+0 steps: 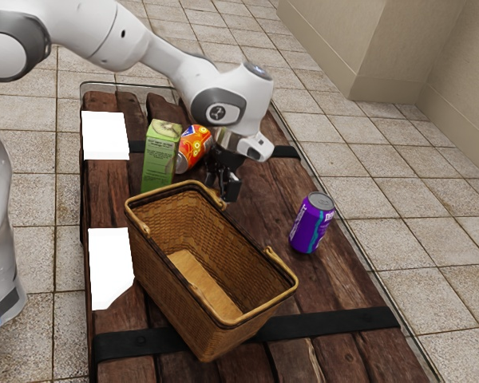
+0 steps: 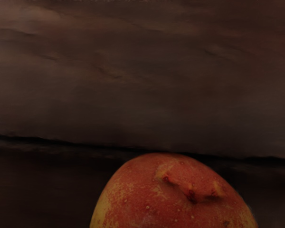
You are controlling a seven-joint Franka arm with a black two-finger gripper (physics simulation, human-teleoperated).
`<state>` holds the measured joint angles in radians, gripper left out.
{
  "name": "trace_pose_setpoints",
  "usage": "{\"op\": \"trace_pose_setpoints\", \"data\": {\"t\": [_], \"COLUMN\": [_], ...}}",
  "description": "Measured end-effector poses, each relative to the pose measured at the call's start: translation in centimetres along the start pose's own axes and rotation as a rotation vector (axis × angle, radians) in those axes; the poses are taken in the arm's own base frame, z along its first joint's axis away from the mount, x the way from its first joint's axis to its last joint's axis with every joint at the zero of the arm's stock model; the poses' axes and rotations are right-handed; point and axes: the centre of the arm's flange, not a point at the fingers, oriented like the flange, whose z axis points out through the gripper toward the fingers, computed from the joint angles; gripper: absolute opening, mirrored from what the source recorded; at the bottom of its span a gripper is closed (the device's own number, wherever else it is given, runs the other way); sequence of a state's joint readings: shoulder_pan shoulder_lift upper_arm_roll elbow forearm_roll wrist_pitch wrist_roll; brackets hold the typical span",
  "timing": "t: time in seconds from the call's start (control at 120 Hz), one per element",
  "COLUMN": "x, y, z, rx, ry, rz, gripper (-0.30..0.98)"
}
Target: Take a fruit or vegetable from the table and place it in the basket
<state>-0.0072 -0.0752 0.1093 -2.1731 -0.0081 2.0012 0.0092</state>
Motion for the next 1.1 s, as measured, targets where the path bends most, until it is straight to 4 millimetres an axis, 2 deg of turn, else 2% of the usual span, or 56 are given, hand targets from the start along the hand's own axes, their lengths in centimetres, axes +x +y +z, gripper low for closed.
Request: {"op": "trace_pose_setpoints", "data": {"t": [0.2,0.375,0.467,0.575,0.675,0.742,0.825,0.917,1.042,1.1], "x": [-0.3,-1.3,-1.4,-3.8,-6.5,-8.1,-9.6,-10.3,-11.2,-11.7], "y": [-0.1,-0.1,-0.1,0.2,2.5,4.5,7.1,8.7,12.1,13.5], "z": [-0.2,-3.8,-6.9,-11.2,-14.4,-15.7,-16.0,-15.8,-15.2,-15.1], "rx": [0.003,0.007,0.008,0.002,0.01,0.023,0.044,0.059,0.089,0.1], "ry": [0.006,0.069,0.116,0.178,0.215,0.225,0.215,0.196,0.176,0.173], "rz": [-0.005,-0.008,-0.008,-0.003,0.044,0.083,0.133,0.166,0.232,0.261], "gripper": [0.24,0.24,0.23,0.26,0.27,0.23,0.24,0.23,0.17,0.1]}}
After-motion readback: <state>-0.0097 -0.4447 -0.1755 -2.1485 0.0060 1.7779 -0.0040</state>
